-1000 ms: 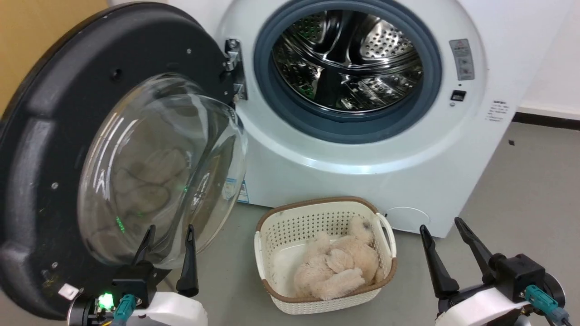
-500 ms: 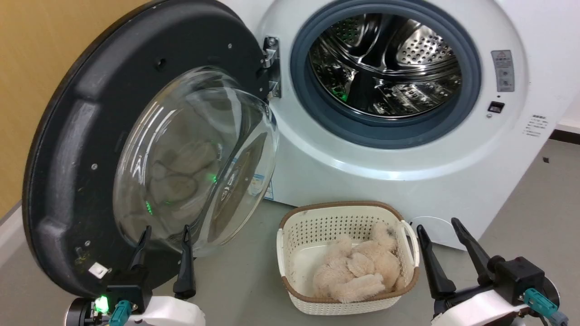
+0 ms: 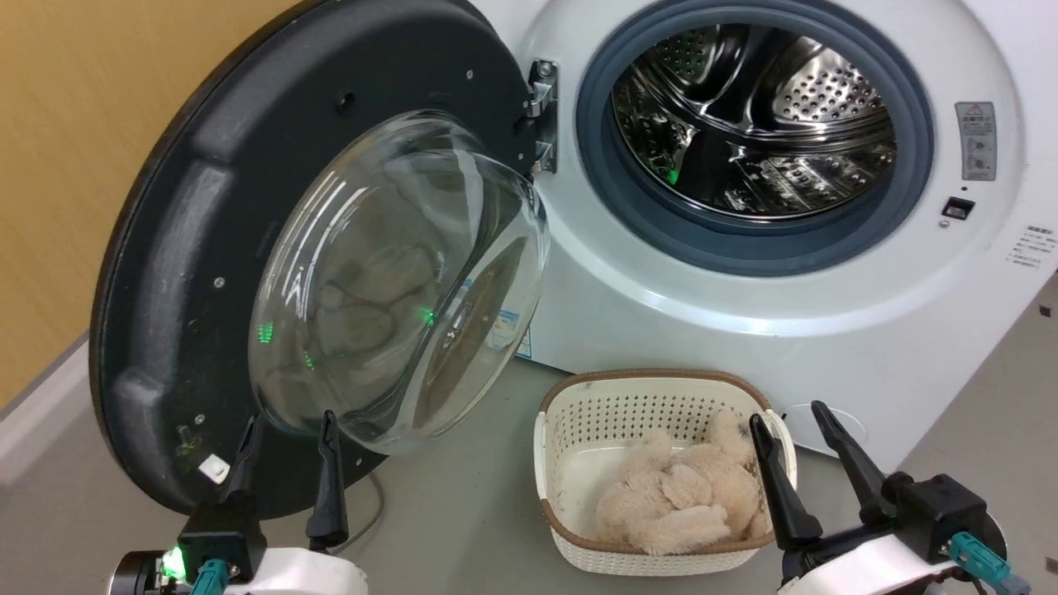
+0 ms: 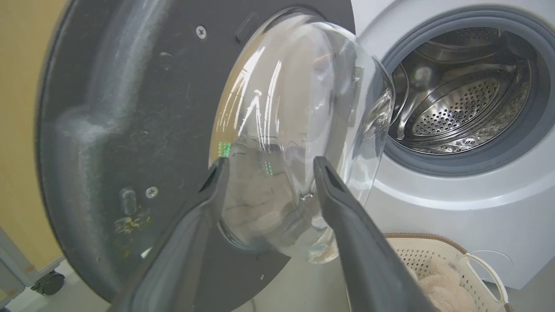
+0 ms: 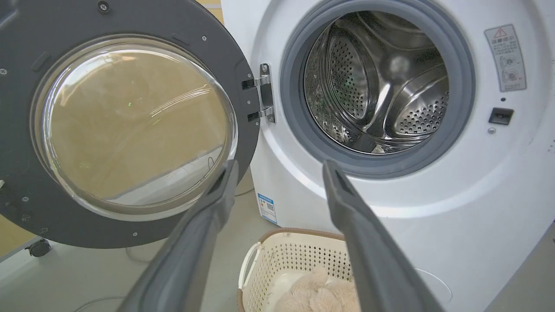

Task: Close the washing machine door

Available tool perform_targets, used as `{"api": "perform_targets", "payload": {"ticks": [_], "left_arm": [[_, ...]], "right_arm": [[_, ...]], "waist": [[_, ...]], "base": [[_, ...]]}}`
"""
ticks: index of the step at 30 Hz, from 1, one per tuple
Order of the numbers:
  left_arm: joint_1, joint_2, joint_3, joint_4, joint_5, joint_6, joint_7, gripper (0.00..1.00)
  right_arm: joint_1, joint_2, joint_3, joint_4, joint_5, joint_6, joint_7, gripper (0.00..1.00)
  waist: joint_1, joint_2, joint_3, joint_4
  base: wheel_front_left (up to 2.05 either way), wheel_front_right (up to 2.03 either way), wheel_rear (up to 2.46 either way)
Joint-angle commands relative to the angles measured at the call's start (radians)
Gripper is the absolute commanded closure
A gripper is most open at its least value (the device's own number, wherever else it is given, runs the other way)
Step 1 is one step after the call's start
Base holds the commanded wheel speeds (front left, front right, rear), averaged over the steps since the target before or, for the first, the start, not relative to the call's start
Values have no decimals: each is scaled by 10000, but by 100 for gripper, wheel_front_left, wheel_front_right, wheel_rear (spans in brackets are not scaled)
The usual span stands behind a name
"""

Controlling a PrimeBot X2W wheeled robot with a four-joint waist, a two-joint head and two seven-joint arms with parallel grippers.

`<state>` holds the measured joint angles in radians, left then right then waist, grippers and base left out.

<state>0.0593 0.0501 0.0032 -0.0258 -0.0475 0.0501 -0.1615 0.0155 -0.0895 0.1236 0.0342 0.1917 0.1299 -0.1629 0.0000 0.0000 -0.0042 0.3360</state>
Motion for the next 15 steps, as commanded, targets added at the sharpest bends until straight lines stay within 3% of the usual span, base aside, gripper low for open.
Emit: {"api": "perform_targets", "payload": {"ticks": [1, 15], "left_arm": [[134, 1, 31, -58, -47, 34, -124, 0], [332, 1, 140, -233, -64, 73, -417, 0]], "right_arm": [[-42, -71, 66, 49, 92, 5, -111, 0], [-82, -135, 377, 148, 447, 6, -404, 0]], "waist": [[0, 0, -1, 77], [0, 0, 5, 660]], "base": [[0, 0, 0], [0, 0, 0]]}}
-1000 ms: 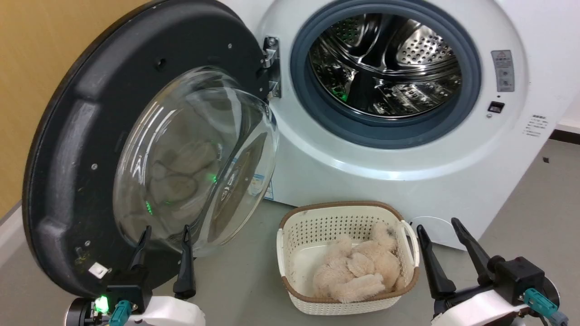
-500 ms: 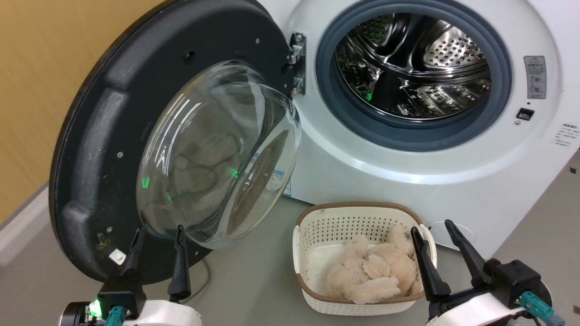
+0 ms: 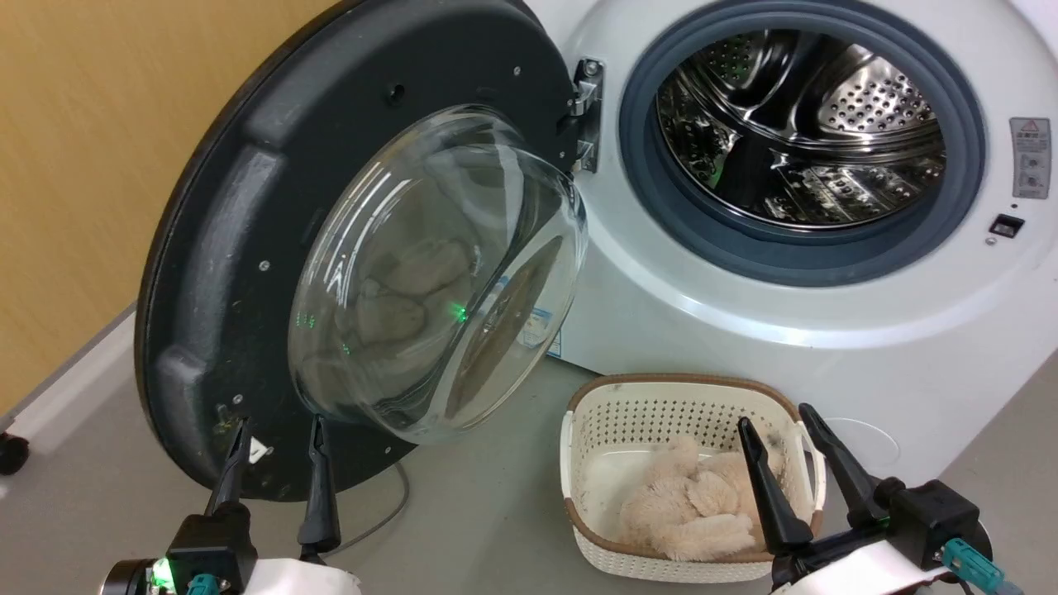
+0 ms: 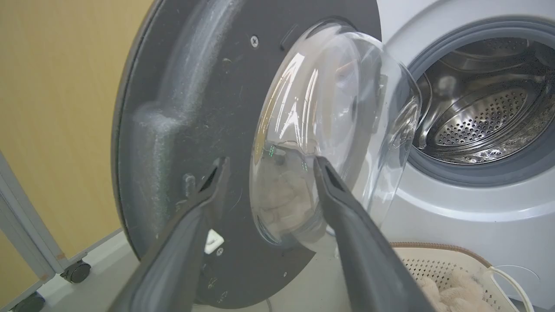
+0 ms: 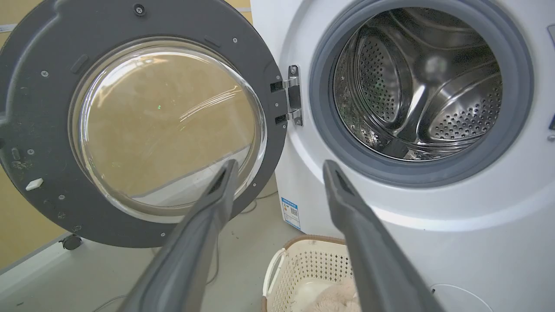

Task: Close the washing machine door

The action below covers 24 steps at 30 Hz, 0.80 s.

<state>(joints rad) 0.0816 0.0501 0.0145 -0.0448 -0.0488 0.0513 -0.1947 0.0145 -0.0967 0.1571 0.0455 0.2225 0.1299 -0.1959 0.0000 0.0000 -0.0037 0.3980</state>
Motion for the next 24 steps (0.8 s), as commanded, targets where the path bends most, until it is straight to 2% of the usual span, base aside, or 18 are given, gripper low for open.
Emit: {"api": "perform_targets", "payload": {"ticks": [1, 22, 23, 24], "left_arm": [[118, 1, 35, -56, -53, 64, -106, 0], [200, 1, 136, -260, -138, 121, -524, 0], [205, 1, 151, -278, -160, 119, -545, 56], [214, 1, 165, -294, -184, 117, -566, 100]], "right_arm": [[-73, -63, 61, 40, 161, 6, -95, 0], [-3, -158, 289, 121, 646, 7, -513, 0], [6, -160, 297, 124, 668, 8, -534, 0], [12, -162, 303, 126, 690, 8, -554, 0]], "waist": [[0, 0, 0, 80], [0, 0, 58, 935], [0, 0, 66, 977], [0, 0, 76, 1020]], "base": [[0, 0, 0], [0, 0, 0], [0, 0, 0], [0, 0, 0]]}}
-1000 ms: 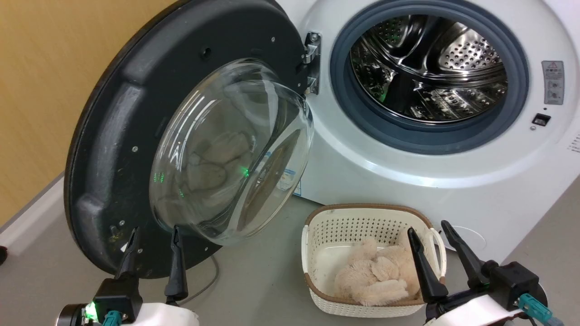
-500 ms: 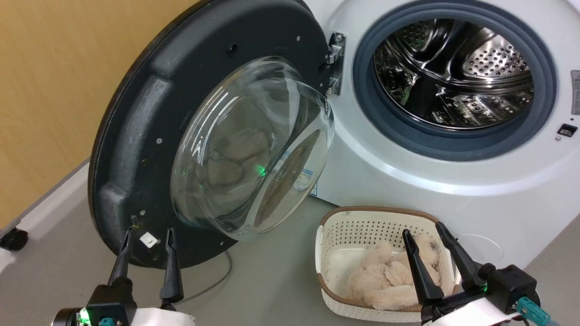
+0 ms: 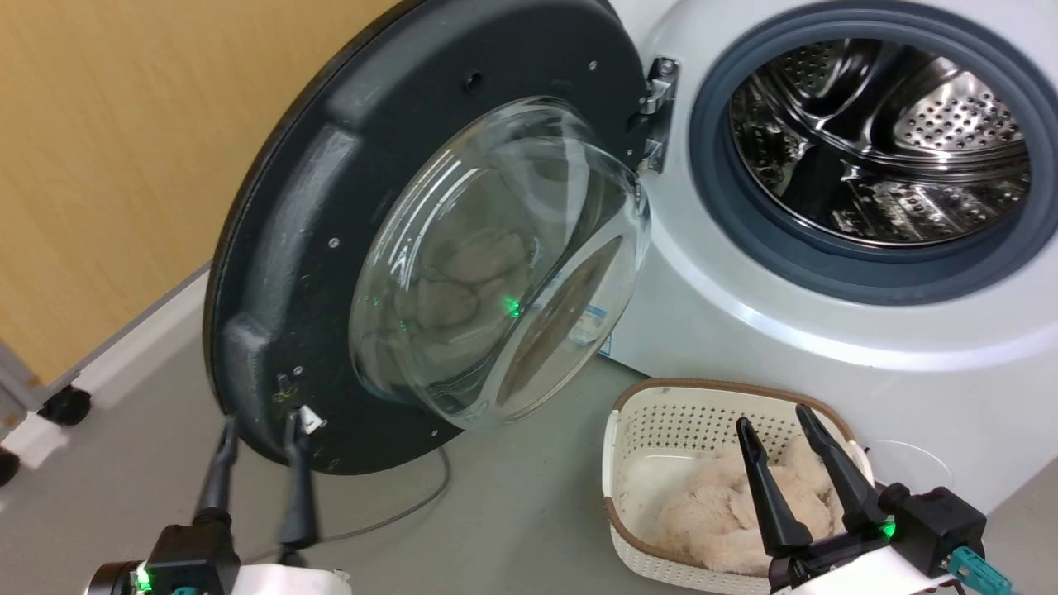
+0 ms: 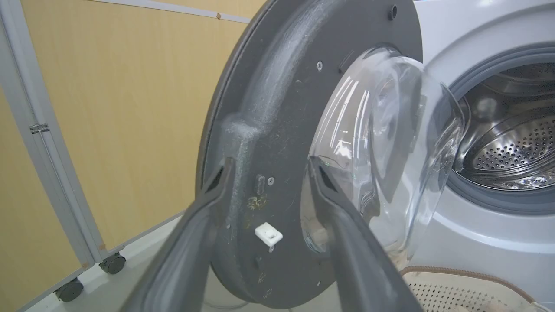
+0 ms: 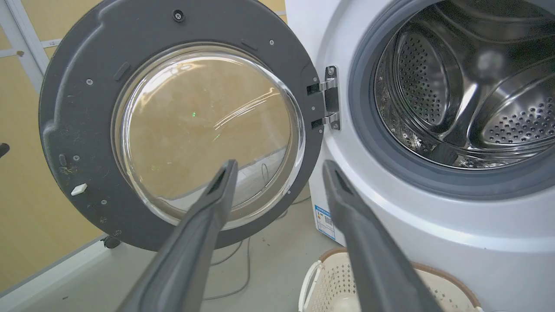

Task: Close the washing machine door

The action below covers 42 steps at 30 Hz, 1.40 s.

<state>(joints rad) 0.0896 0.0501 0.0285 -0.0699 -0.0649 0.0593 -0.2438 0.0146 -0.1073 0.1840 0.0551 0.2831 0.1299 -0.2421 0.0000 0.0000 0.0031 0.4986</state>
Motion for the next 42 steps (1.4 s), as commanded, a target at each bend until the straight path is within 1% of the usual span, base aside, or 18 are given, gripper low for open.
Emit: {"api": "perform_targets", "payload": {"ticks": [1, 7, 10, 13, 17, 20, 22, 25, 27, 29, 31, 34, 37, 39, 42], "left_arm": [[141, 1, 39, -64, -38, 31, -96, 100], [148, 1, 135, -216, 36, -61, -180, 100], [79, 1, 304, -494, -59, -35, -180, 100], [-100, 120, 696, -807, -193, -150, -180, 100], [-570, 398, 1505, -1059, -758, -479, -180, 100], [-1171, 935, 2184, -740, -1341, -929, -180, 100], [-1738, 1282, 2620, -201, -2021, -1184, -72, 100], [-2772, 1753, 3281, 649, -3431, -1427, 742, 100], [-3399, 2156, 3532, 1208, -4361, -1579, 1566, 100], [-3989, 2473, 3815, 1775, -5342, -1662, 2388, 100], [-4552, 2652, 4239, 2408, -6395, -1661, 3196, 100], [-5336, 2780, 4921, 3416, -7898, -1376, 4355, 100], [-5954, 2717, 5517, 4236, -9456, -920, 5745, 100], [-6255, 2667, 5842, 4539, -10395, -658, 6638, 100], [-6387, 2607, 6022, 4632, -11480, -496, 7997, 100]], "right_arm": [[18, -60, 35, 31, 107, 8, -113, 0], [92, -59, -29, 4, 189, 8, -197, 0], [83, -61, -37, -26, 171, 8, -197, 0], [8, -111, -16, -58, 151, 8, -197, 0], [-96, -215, -23, -111, 121, 8, -197, 0], [-147, -333, -8, -135, 99, 8, -197, 0], [-206, -439, 17, -141, 90, 8, -197, 0], [-355, -584, 53, -150, 87, 8, -197, 0], [-475, -656, 79, -161, 93, 8, -197, 0], [-569, -701, 110, -171, 98, 8, -197, 0], [-655, -729, 167, -175, 96, 8, -197, 0], [-774, -765, 270, -154, 100, 8, -197, 0], [-851, -776, 296, -122, 112, 8, -197, 0], [-866, -773, 288, -106, 115, 8, -197, 0], [-863, -760, 271, -88, 117, 8, -197, 0]], "waist": [[0, 0, 16, 55], [0, 0, 53, 207], [0, 0, 125, 127], [0, 0, 259, 0], [0, 0, 491, -180], [0, 0, 704, -283], [0, 0, 848, -351], [0, 0, 1089, -491], [0, 0, 1246, -593], [0, 0, 1373, -683], [0, 0, 1499, -783], [0, 0, 1625, -924], [0, 0, 1681, -1031], [0, 0, 1688, -1089], [0, 0, 1673, -1159]], "base": [[0, 0, 0], [0, 0, 0], [0, 0, 0], [0, 0, 0], [0, 0, 0], [0, 0, 0], [0, 0, 0], [0, 0, 0], [0, 0, 0], [0, 0, 0], [0, 0, 0], [0, 0, 0], [0, 0, 0], [0, 0, 0], [0, 0, 0]]}}
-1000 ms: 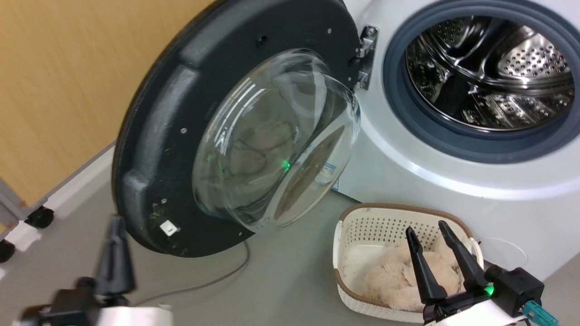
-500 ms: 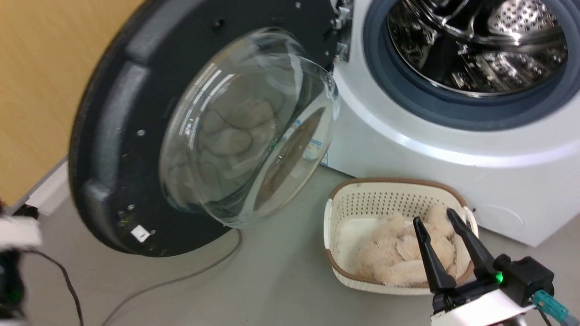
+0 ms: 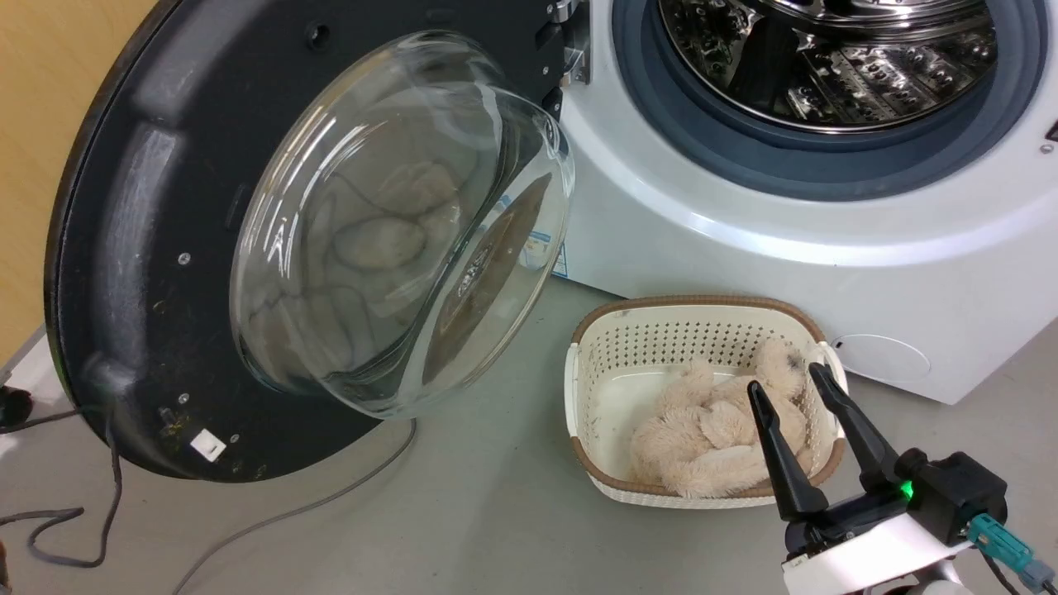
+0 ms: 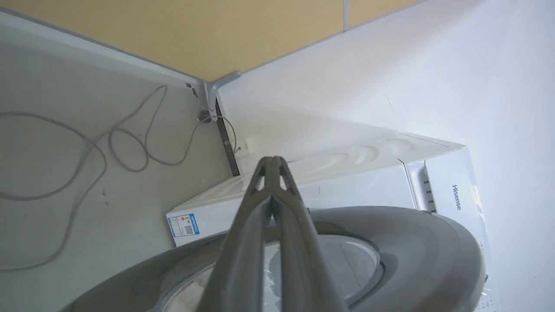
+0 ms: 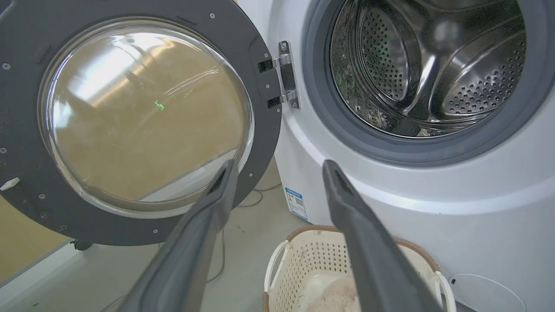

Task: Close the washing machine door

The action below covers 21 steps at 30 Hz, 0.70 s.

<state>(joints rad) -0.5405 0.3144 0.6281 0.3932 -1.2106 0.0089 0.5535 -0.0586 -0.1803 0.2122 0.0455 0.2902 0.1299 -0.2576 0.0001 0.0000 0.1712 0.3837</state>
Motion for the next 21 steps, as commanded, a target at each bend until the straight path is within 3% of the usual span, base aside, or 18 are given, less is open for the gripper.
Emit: {"api": "perform_targets", "payload": {"ticks": [1, 7, 16, 21], "left_arm": [[-58, -66, 36, -57, -319, 12, 450, 100], [610, -279, -280, -800, -1076, -1, 2180, 100], [2047, -695, -971, -2103, -1432, -37, 3877, 100], [3056, -1230, -1349, -2972, -1609, 144, 4567, 100]], "right_arm": [[-124, -22, -29, 14, 45, 8, -42, 0], [-77, 44, -145, 55, 63, 8, -42, 0], [62, 266, -300, 199, 76, 8, -42, 0], [267, 437, -414, 258, 81, 8, -42, 0]], "waist": [[-1, 0, -22, -28], [-1, 0, -189, -84], [-1, 0, -697, -343], [-1, 0, -1079, -639]], "base": [[0, 0, 0], [0, 0, 0], [0, 0, 0], [0, 0, 0]]}}
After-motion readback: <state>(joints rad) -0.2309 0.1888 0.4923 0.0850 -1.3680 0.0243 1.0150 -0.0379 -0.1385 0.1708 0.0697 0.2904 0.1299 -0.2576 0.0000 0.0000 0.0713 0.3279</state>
